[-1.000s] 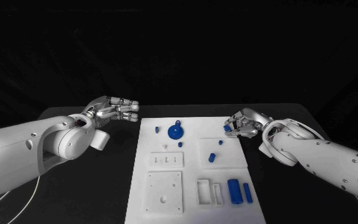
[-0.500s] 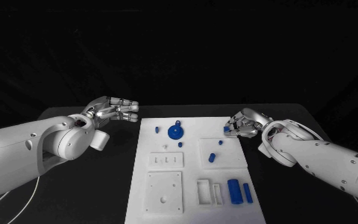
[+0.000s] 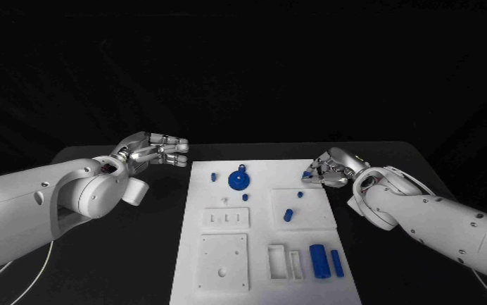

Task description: Assemble the parts on the task board

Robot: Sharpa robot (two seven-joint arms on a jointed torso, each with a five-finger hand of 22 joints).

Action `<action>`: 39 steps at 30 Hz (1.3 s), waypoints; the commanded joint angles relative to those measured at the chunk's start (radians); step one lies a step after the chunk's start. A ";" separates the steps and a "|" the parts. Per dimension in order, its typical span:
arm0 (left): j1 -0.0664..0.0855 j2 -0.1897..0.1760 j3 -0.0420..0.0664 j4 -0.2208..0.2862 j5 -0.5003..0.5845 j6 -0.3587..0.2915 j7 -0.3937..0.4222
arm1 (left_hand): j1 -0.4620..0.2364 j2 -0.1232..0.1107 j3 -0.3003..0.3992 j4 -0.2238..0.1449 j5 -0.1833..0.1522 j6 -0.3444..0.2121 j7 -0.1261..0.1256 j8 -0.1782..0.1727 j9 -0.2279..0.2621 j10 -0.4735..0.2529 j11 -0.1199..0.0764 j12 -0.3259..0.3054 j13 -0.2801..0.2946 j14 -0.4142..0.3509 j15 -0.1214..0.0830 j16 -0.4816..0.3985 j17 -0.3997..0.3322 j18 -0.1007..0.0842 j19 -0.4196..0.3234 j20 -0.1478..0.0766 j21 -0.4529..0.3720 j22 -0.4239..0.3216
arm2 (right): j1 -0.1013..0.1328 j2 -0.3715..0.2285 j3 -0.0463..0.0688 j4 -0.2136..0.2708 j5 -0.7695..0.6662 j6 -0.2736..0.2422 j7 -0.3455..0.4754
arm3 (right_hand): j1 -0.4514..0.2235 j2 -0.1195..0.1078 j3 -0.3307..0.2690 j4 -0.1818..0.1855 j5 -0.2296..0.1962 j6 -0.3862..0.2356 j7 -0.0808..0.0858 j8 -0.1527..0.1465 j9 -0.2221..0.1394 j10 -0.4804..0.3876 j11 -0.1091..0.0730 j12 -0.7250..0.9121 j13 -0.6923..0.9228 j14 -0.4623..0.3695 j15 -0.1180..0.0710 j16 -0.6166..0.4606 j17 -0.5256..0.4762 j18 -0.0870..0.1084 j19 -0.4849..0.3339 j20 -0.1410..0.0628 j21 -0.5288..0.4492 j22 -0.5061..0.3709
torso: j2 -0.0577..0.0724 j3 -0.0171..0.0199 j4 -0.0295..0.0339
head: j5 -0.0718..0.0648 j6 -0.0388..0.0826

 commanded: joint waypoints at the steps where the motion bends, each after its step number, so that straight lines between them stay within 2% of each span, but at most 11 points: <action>1: 0.000 0.000 0.001 0.002 -0.003 0.014 0.003 | 0.010 0.000 0.001 -0.006 -0.004 -0.003 0.002 -0.001 0.000 -0.001 0.004 0.001 0.001 -0.002 0.001 0.000 0.000 -0.002 -0.005 -0.004 0.005 -0.001 | -0.005 0.006 -0.001 0.004 -0.044 -0.046 -0.051 | -0.006 -0.017 -0.019 0.016 -0.002 0.006 -0.004 0.001 0.013 0.000 -0.007 -0.005 0.001 0.000 -0.006 -0.005 0.001 -0.006 0.049 -0.010 0.001 0.072 | 0.000 0.0003 0.0005 | 0.000 0.001; 4: 0.000 0.000 0.001 0.002 -0.003 0.015 0.003 | 0.010 0.000 0.001 -0.006 -0.004 -0.003 0.002 -0.001 0.000 -0.001 0.004 0.001 0.001 -0.002 0.001 0.000 0.000 -0.002 -0.005 -0.004 0.005 -0.001 | -0.007 0.013 -0.001 0.009 -0.063 -0.053 -0.076 | -0.018 -0.025 -0.108 0.064 0.025 0.004 -0.004 0.001 0.039 -0.002 -0.008 -0.008 0.000 0.000 -0.006 -0.008 -0.001 -0.005 0.049 -0.010 -0.003 0.071 | 0.000 -0.0002 0.0005 | 0.000 0.001; 6: 0.000 0.000 0.001 0.002 -0.004 0.015 0.002 | 0.010 0.000 0.001 -0.006 -0.004 -0.003 0.002 -0.001 0.000 -0.001 0.004 0.001 0.001 -0.002 0.001 0.000 0.000 -0.002 -0.005 -0.004 0.005 -0.001 | -0.008 0.016 -0.001 0.011 -0.072 -0.054 -0.085 | -0.005 -0.032 -0.157 0.115 0.019 -0.001 -0.004 0.001 0.071 -0.002 -0.007 -0.009 0.000 0.000 -0.006 -0.009 -0.002 -0.004 0.049 -0.010 -0.008 0.070 | 0.000 -0.0001 0.0009 | 0.000 0.001; 10: 0.000 -0.001 0.001 0.002 -0.004 0.016 0.001 | 0.010 -0.001 0.000 -0.005 -0.004 -0.005 0.002 -0.001 0.000 -0.002 0.004 0.001 0.001 -0.004 0.002 0.000 0.000 -0.002 -0.007 -0.003 0.006 -0.001 | -0.010 0.020 -0.001 0.016 -0.082 -0.056 -0.096 | -0.006 -0.053 -0.219 0.165 -0.051 0.003 -0.010 0.003 0.115 -0.006 -0.010 -0.014 -0.002 -0.001 -0.009 -0.011 -0.002 -0.005 0.049 -0.012 -0.009 0.070 | 0.000 0.0005 0.0001 | 0.001 0.001; 12: 0.000 -0.001 0.001 0.003 -0.004 0.016 0.001 | 0.010 -0.001 0.000 -0.005 -0.004 -0.005 0.002 -0.001 0.000 -0.002 0.004 0.001 0.001 -0.004 0.002 0.000 0.000 -0.002 -0.007 -0.003 0.006 -0.001 | -0.011 0.020 -0.001 0.018 -0.085 -0.057 -0.098 | -0.004 -0.061 -0.242 0.184 -0.055 0.002 -0.013 0.002 0.127 -0.006 -0.013 -0.015 -0.002 -0.001 -0.012 -0.013 -0.002 -0.007 0.049 -0.015 -0.010 0.070 | 0.000 0.0006 -0.0002 | 0.001 0.001; 17: 0.000 -0.002 0.001 0.003 -0.004 0.016 0.001 | 0.011 -0.002 0.000 -0.006 -0.005 -0.009 0.002 -0.001 0.000 -0.003 0.005 0.001 0.001 -0.004 0.002 -0.001 0.000 -0.002 -0.008 -0.003 0.006 -0.002 | -0.013 0.017 -0.001 0.025 -0.088 -0.058 -0.094 | 0.011 -0.067 -0.271 0.215 -0.055 -0.005 -0.012 0.001 0.155 -0.005 -0.013 -0.019 -0.001 0.000 -0.013 -0.016 0.002 -0.011 0.049 -0.019 -0.014 0.069 | 0.000 0.0015 -0.0009 | 0.002 0.000; 25: 0.000 -0.004 0.001 0.002 -0.004 0.016 0.001 | 0.011 -0.002 0.000 -0.006 -0.005 -0.009 0.002 -0.001 0.000 -0.003 0.005 0.001 0.001 -0.004 0.002 -0.001 0.000 -0.002 -0.008 -0.003 0.006 -0.002 | -0.015 0.003 -0.001 0.037 -0.076 -0.068 -0.072 | 0.025 -0.060 -0.260 0.203 -0.055 -0.017 -0.009 -0.001 0.167 -0.005 -0.012 -0.022 0.001 0.001 -0.013 -0.019 0.005 -0.011 0.050 -0.019 -0.014 0.069 | 0.000 0.0032 -0.0024 | 0.002 0.001; 27: 0.000 -0.004 0.001 0.002 -0.004 0.017 0.001 | 0.011 -0.002 0.000 -0.006 -0.005 -0.009 0.002 -0.001 0.000 -0.003 0.005 0.001 0.001 -0.004 0.002 -0.001 0.000 -0.002 -0.008 -0.003 0.006 -0.002 | -0.015 -0.001 -0.001 0.040 -0.064 -0.071 -0.058 | 0.032 -0.054 -0.249 0.193 -0.055 -0.040 -0.002 -0.002 0.160 -0.004 -0.008 -0.022 0.001 0.001 -0.010 -0.018 0.006 -0.011 0.050 -0.018 -0.013 0.069 | -0.001 0.0033 -0.0028 | 0.002 0.000; 30: 0.000 -0.004 0.001 0.001 -0.004 0.017 0.001 | 0.011 -0.002 0.000 -0.006 -0.005 -0.009 0.002 -0.001 0.000 -0.003 0.005 0.001 0.001 -0.004 0.002 -0.001 0.000 -0.002 -0.008 -0.003 0.006 -0.002 | -0.015 -0.007 0.004 0.045 -0.037 -0.070 -0.028 | 0.046 -0.041 -0.231 0.165 -0.053 -0.119 0.022 -0.003 0.117 -0.002 0.007 -0.017 0.004 0.002 0.000 -0.015 0.009 -0.007 0.050 -0.010 -0.008 0.071 | -0.001 0.0031 -0.0029 | 0.000 0.000; 35: 0.000 -0.003 0.001 -0.001 -0.004 0.018 0.001 | 0.011 -0.002 0.000 -0.006 -0.005 -0.009 0.002 -0.001 0.000 -0.003 0.005 0.001 0.001 -0.004 0.002 -0.001 0.000 -0.002 -0.008 -0.003 0.006 -0.002 | -0.015 -0.016 0.021 0.047 0.007 -0.042 0.027 | 0.049 -0.012 -0.187 0.090 -0.050 -0.157 0.041 0.000 0.020 -0.004 0.022 -0.010 0.007 0.002 0.013 -0.009 0.010 0.009 0.050 0.008 0.000 0.073 | -0.002 0.0020 -0.0013 | -0.003 0.000; 39: 0.000 -0.002 0.000 -0.003 -0.004 0.018 0.001 | 0.010 0.000 -0.001 -0.005 -0.005 -0.008 0.002 -0.001 0.000 -0.003 0.005 0.001 0.001 -0.004 0.002 -0.001 0.000 -0.002 -0.008 -0.002 0.006 -0.002 | -0.015 -0.020 0.043 0.036 0.055 0.002 0.063 | 0.033 0.011 -0.142 0.038 -0.050 -0.165 0.047 -0.001 -0.046 -0.005 0.026 -0.006 0.004 0.001 0.017 -0.005 0.008 0.014 0.049 0.013 0.005 0.074 | -0.002 0.0018 -0.0021 | -0.010 0.000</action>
